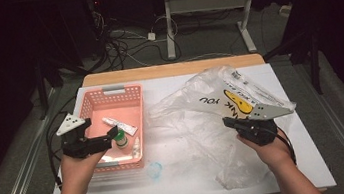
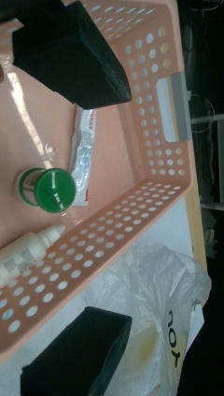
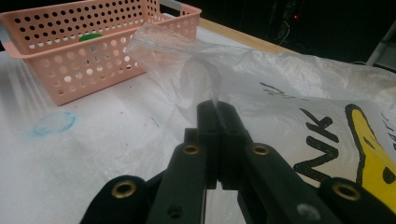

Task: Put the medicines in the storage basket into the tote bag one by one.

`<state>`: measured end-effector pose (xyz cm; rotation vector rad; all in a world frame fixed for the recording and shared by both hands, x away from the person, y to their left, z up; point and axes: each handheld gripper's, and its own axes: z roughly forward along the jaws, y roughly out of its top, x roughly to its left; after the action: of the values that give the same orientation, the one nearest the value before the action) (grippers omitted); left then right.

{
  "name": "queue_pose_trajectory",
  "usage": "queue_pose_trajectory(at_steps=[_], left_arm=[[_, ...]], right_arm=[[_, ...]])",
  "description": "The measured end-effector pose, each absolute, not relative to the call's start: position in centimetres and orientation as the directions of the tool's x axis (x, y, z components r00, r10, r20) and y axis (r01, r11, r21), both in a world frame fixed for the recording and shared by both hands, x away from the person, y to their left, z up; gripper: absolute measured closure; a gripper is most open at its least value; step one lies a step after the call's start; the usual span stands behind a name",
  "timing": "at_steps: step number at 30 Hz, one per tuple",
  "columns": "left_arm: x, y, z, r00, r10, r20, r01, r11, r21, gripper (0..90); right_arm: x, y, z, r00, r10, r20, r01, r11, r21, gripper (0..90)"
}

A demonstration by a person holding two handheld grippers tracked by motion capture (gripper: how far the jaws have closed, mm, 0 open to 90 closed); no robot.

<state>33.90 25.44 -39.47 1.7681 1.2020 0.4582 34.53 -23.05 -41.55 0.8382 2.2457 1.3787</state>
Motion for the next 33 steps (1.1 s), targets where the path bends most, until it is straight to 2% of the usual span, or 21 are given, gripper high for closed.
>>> queue_pose_trajectory(at_steps=[10,16,24,25,26,27,29,30,31,33], left_arm=[[37.8,25.6,-40.5,0.423,0.878,-0.225,0.630,-0.106,0.770,5.5],[38.8,25.1,-40.9,0.430,0.877,-0.216,0.664,-0.144,0.734,8.0],[40.0,25.1,-41.6,0.405,0.885,-0.231,0.710,-0.145,0.689,17.2],[40.2,25.0,-41.8,0.406,0.886,-0.223,0.712,-0.154,0.685,24.5],[40.3,25.0,-41.9,0.404,0.890,-0.213,0.713,-0.160,0.683,24.5],[40.5,25.1,-41.9,0.400,0.892,-0.212,0.715,-0.158,0.681,30.1],[41.1,25.3,-42.3,0.370,0.903,-0.217,0.741,-0.146,0.655,46.5],[41.5,25.4,-42.5,0.355,0.910,-0.216,0.762,-0.147,0.631,60.7],[41.8,25.5,-42.7,0.342,0.915,-0.215,0.780,-0.149,0.608,60.7],[42.4,25.5,-43.1,0.327,0.926,-0.189,0.807,-0.170,0.565,78.2]], right_arm=[[34.6,-23.1,-41.7,-0.755,0.656,-0.001,0.295,0.341,0.892,90.0],[34.7,-23.0,-41.7,-0.761,0.649,-0.008,0.291,0.352,0.889,90.0],[34.7,-23.0,-41.7,-0.759,0.651,-0.007,0.292,0.350,0.890,90.0],[34.6,-22.9,-41.7,-0.758,0.652,-0.005,0.295,0.350,0.889,90.0],[34.6,-22.9,-41.7,-0.758,0.652,-0.005,0.295,0.350,0.889,90.0],[34.6,-22.9,-41.7,-0.757,0.653,-0.002,0.298,0.348,0.889,90.0],[34.5,-22.9,-41.7,-0.757,0.653,-0.002,0.298,0.348,0.889,90.0],[34.6,-22.9,-41.7,-0.759,0.651,-0.005,0.294,0.350,0.889,90.0],[34.6,-22.9,-41.7,-0.759,0.651,-0.005,0.294,0.350,0.889,90.0],[34.6,-22.9,-41.7,-0.760,0.650,-0.005,0.294,0.350,0.889,90.0]])
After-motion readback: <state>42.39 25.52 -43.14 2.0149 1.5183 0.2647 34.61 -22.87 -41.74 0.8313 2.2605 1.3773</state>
